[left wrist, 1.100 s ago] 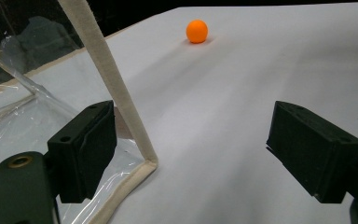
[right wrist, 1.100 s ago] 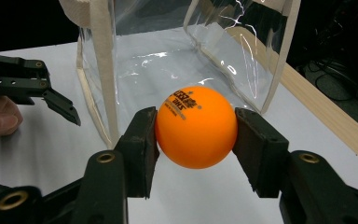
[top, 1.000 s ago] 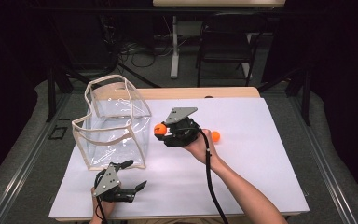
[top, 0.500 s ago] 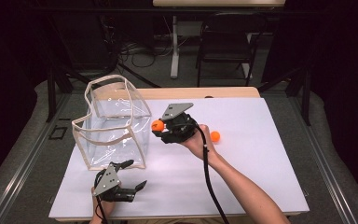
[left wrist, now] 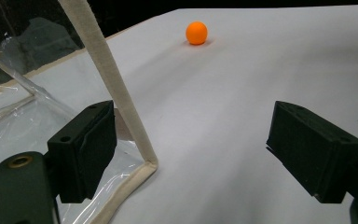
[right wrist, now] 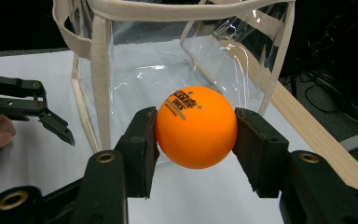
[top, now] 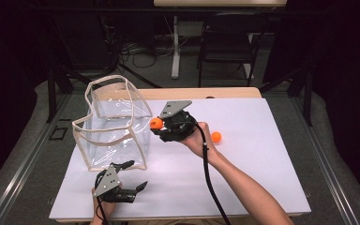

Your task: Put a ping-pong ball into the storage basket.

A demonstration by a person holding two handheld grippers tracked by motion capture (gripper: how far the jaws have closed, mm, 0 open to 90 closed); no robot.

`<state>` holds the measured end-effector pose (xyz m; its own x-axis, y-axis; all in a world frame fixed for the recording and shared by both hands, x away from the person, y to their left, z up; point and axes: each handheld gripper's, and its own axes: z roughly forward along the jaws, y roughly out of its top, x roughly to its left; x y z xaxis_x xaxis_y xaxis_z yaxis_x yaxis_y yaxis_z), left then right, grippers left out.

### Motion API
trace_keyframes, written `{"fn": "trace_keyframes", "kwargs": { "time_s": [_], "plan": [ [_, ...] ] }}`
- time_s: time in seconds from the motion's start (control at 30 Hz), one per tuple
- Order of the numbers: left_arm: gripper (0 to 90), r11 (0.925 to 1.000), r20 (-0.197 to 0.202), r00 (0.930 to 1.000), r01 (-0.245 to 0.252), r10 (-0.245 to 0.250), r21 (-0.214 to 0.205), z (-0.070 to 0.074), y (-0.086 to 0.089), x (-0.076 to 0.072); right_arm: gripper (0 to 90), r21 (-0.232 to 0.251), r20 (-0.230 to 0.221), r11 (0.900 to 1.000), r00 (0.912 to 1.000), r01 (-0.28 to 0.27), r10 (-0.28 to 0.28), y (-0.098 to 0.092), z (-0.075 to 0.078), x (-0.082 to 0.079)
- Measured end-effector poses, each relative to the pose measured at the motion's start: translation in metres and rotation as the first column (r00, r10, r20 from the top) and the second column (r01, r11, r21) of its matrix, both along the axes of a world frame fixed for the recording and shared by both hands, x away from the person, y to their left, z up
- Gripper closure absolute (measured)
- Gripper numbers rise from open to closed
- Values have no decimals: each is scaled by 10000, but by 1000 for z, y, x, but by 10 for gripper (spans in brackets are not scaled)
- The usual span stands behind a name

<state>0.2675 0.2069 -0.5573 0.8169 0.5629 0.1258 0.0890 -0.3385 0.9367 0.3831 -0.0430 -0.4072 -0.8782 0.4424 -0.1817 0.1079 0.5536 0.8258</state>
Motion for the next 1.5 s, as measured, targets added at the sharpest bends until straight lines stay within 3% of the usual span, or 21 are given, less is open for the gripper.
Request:
{"fn": "trace_keyframes", "kwargs": {
  "time_s": [0.77, 1.5],
  "plan": [
    [157, 10000, -2, 10000, 27, -27, -26, 0, 0, 0, 509, -256, 319, 9997, 9995, -38, 46, 10, 14, 6],
    [157, 10000, 10, 10000, 23, -23, 5, 0, 0, 0, 509, -325, 301, 9994, 9995, 94, -84, 13, 20, 18]
  ]
}}
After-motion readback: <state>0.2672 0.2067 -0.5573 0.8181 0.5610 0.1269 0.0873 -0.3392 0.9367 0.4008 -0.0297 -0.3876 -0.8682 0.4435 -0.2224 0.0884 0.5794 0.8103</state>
